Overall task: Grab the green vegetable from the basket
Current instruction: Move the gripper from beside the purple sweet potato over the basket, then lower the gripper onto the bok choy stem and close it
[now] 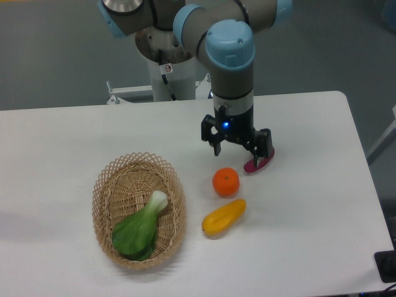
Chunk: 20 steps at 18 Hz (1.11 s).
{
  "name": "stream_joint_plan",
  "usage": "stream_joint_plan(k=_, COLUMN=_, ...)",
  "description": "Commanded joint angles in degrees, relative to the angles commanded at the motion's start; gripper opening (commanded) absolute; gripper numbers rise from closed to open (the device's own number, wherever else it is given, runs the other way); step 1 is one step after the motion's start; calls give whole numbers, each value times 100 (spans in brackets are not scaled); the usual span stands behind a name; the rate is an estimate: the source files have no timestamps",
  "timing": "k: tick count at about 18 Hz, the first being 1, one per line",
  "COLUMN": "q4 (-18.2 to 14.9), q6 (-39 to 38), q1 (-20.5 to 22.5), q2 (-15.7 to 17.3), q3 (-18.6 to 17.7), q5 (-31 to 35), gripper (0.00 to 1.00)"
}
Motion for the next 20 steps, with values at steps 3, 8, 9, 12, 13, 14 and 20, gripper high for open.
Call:
stream_joint_plan(k=3, q4=35, q6=-266, q1=-378, q2=-246, q3=-61, q5=26, gripper=100)
stream_joint_plan(k=8, q4=62, q6=-267, q1=-800, q2=-554, q3=-105, q5=17, gripper=100)
stream_joint_plan(k=9, q4=70, q6=-267, q1=-862, q2=-624, q3=-123, q5=9, gripper=100)
stream_joint_plan(k=12, q4=88, q6=-258, q1=-1081, q2=-817, q3=-176, q5=9, gripper=100)
stream_joint_plan(k=13, q4=175, q6=-258, q1=-1134, q2=-879, q3=-193, q5=17, gripper=100)
stream_joint_plan(k=14, q4=306, q6=-258, q1=-1196, q2=-897, q3=-246, q5=17, gripper=100)
stream_joint_plan(k=20, q4=668, q6=-205, q1=-1372, q2=-985, q3=-545, q5=17, gripper=100)
